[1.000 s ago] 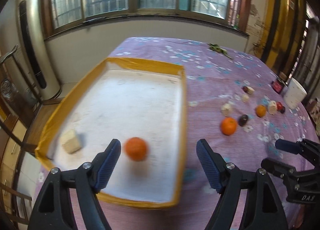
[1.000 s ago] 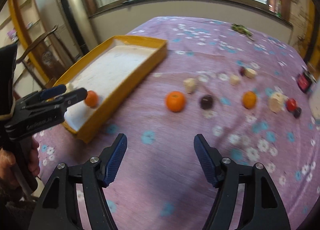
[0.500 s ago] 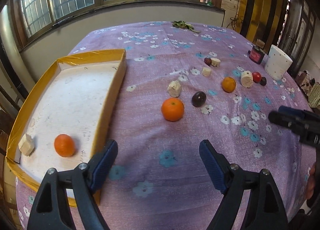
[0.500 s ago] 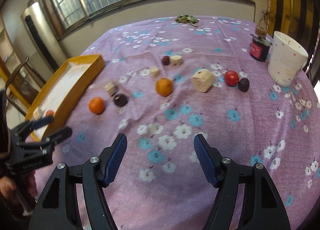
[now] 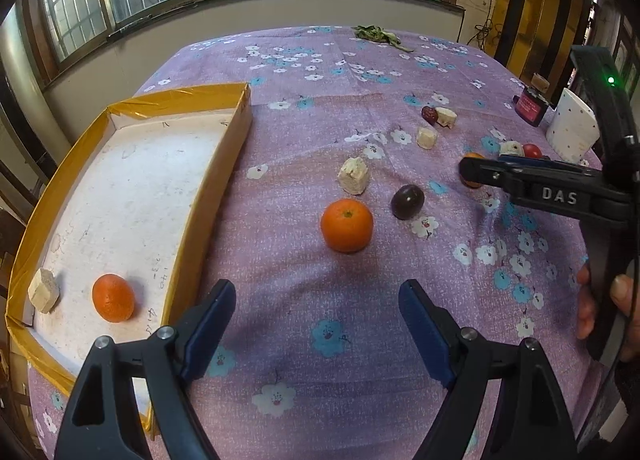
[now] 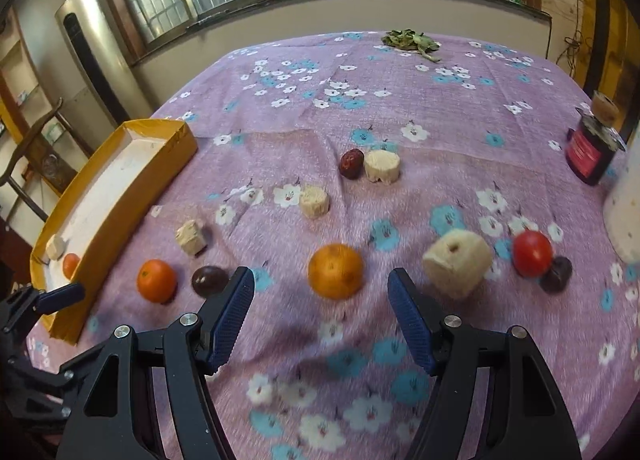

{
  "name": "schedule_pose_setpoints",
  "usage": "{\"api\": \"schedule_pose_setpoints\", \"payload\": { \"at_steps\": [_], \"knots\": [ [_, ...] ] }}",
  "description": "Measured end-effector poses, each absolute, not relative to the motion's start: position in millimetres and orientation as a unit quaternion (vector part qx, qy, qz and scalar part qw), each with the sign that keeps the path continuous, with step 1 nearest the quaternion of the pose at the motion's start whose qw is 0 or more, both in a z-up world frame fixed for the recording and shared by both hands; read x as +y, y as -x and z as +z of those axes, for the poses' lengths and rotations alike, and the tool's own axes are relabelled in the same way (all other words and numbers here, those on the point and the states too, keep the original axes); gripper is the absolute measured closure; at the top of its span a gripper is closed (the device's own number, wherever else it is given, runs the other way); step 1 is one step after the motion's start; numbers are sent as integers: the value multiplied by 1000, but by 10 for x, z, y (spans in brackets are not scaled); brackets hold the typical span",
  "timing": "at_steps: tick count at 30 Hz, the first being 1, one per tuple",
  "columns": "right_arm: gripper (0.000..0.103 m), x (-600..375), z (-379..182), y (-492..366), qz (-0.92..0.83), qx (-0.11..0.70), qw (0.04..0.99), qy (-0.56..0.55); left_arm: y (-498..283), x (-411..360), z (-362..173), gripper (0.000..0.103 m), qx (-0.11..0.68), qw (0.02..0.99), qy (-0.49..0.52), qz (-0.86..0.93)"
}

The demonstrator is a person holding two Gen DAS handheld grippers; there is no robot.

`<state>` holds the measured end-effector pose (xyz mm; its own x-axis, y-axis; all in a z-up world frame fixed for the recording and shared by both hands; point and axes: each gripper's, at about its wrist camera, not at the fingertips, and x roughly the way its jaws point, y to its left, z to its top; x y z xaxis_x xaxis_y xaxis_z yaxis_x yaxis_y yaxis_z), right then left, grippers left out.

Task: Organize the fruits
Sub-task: 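Withdraw both grippers from the tray back toward the remaining fruits, then grasp an orange with the left gripper while the right gripper grasps another orange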

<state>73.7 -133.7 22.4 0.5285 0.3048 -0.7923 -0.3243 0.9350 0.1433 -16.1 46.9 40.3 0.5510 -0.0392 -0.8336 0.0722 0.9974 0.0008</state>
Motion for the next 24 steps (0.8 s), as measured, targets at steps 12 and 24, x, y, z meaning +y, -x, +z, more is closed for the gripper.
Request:
{"api": "schedule_pose_setpoints", "payload": {
  "at_steps": [12,24],
  "knots": [
    [72,-1313,144,-733,187,461,867,32,-226,386,242,18,486,872,4,-47],
    [72,-1440,287,-359,162,456,875,14,-276,438,156,66,485,868,34,-98]
  ]
}}
